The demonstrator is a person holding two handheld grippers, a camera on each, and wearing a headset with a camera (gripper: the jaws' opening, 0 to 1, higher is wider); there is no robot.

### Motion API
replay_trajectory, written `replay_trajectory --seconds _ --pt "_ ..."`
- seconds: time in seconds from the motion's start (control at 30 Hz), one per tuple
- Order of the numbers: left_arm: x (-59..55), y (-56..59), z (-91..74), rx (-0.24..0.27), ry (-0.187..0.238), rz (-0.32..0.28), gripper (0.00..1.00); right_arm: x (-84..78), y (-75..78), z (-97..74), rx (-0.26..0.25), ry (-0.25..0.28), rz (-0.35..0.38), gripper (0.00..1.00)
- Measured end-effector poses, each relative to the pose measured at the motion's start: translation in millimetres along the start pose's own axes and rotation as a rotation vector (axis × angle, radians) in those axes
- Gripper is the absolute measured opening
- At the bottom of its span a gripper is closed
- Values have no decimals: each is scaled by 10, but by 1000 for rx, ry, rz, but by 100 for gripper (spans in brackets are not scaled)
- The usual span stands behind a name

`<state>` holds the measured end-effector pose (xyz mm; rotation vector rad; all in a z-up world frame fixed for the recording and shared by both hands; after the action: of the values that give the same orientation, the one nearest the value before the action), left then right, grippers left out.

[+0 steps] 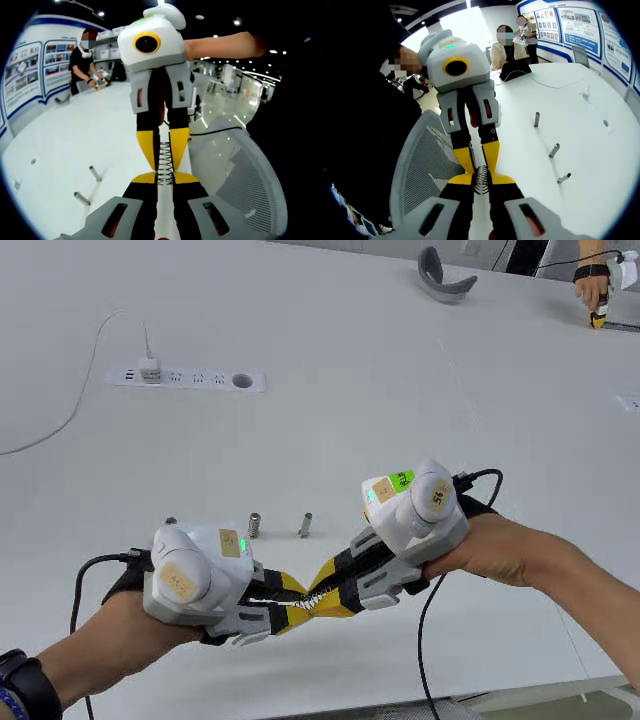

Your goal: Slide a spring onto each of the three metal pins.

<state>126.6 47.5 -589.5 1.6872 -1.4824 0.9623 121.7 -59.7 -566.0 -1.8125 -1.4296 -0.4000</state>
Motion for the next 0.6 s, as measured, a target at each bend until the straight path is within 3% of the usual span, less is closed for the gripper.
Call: replay_trajectory --seconds 0.6 --pt "-141 12 36 6 -12 -76 11 -99 17 109 -40 29 63 12"
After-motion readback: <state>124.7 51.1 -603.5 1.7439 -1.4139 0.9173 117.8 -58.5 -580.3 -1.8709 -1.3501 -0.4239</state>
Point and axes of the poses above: the centre of the closed fingertips' face, and the gripper's own axes: z roughly forward along the fingers, y roughly to its right, x roughly out of its top, the point moved 8 cm from there along -z, roughly backward along the fingers, and after that the axes turned 10 degrees about x, right-handed, at the moved point
